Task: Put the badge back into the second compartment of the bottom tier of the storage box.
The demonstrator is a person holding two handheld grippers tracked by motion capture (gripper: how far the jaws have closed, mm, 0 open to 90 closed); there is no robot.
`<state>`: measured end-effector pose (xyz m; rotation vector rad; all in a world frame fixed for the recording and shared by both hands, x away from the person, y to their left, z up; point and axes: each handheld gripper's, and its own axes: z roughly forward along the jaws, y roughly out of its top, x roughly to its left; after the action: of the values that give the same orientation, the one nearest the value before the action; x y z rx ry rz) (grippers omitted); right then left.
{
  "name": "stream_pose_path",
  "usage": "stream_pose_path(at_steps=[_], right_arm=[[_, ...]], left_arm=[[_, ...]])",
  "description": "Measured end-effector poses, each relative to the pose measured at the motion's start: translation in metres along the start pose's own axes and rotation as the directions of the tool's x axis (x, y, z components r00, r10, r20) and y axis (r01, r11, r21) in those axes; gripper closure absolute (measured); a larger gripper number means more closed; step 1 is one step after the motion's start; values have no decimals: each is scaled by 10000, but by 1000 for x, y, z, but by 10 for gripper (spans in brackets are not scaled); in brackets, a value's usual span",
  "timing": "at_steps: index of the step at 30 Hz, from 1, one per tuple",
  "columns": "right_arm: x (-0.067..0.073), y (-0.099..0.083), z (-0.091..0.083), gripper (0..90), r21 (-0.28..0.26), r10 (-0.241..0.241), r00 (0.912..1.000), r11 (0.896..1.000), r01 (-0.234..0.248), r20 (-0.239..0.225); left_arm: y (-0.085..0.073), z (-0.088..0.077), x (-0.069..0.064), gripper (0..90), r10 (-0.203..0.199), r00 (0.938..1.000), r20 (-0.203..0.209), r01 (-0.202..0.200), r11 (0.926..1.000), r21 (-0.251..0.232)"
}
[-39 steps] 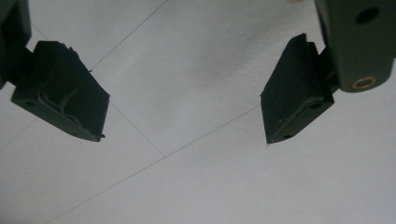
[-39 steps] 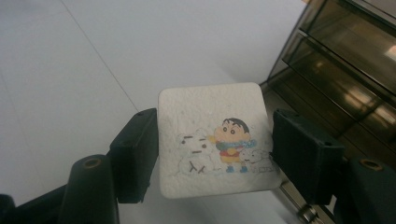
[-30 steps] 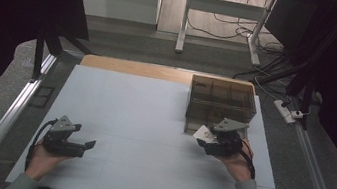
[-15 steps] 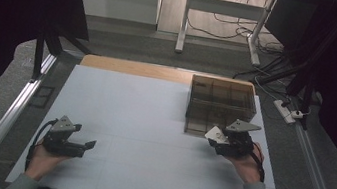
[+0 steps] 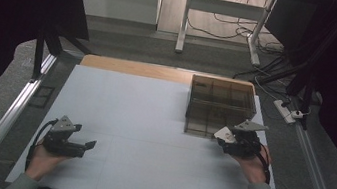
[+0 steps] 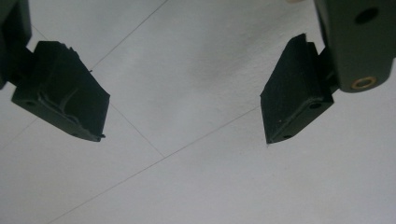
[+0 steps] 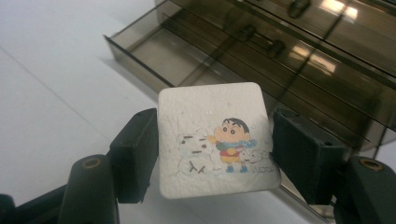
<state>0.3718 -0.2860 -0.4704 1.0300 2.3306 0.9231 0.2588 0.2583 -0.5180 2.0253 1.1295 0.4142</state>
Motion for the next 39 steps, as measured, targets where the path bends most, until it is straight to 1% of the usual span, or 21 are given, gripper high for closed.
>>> stream_pose_path(at_steps=[3,5,9,11,12,13,16,18,23,25,30,32,33,34,36,38,39], right_arm=[[-3,2,3,331,96,266,9994,9996,-268,210],[-3,3,4,331,92,302,9993,9995,-305,230],[-2,10,11,331,182,441,9982,9988,-448,395],[-2,16,17,331,280,628,9969,9975,-641,477],[-2,16,17,331,280,628,9969,9975,-641,477],[-2,18,21,331,380,716,9959,9966,-737,546],[-1,21,26,331,420,768,9953,9960,-793,581],[0,23,30,331,532,835,9940,9948,-873,712],[2,26,34,331,598,1015,9914,9925,-1066,823],[2,27,36,330,618,1098,9896,9913,-1159,934],[1,27,37,330,650,1226,9880,9895,-1289,937],[1,27,39,330,731,1289,9867,9880,-1364,993],[0,27,42,323,703,1396,9852,9867,-1469,994],[0,27,42,323,703,1396,9852,9867,-1469,994],[-1,26,44,268,721,1541,9841,9844,-1606,889],[-2,26,46,244,698,1695,9826,9821,-1748,753],[-2,26,45,241,665,1669,9831,9829,-1719,749]], left_arm=[[0,0,0,153,-16,10000,-11,16,10000,-4],[0,0,0,153,-16,10000,-12,16,10000,-11],[1,0,-1,153,3,10000,-28,-3,10000,-4],[0,0,0,153,-7,10000,-40,7,10000,-4],[0,0,0,153,-10,10000,-40,10,10000,-3],[0,0,0,153,-23,10000,-43,23,10000,2],[0,0,0,153,-35,10000,-56,35,10000,3],[0,0,0,153,-32,10000,-55,32,10000,11],[0,0,1,153,-35,10000,-69,35,10000,18],[0,0,0,153,-29,10000,-47,29,10000,22],[0,1,1,153,-34,10000,-67,34,10000,31],[0,1,1,153,-13,10000,-54,13,10000,40],[0,1,0,152,-3,10000,-57,3,10000,49],[0,1,0,152,-6,10000,-59,6,10000,54],[-1,0,1,152,-7,10000,-73,8,10000,57],[-1,0,1,152,-32,10000,-86,32,10000,42],[-1,0,1,152,-42,10000,-88,42,10000,42]])
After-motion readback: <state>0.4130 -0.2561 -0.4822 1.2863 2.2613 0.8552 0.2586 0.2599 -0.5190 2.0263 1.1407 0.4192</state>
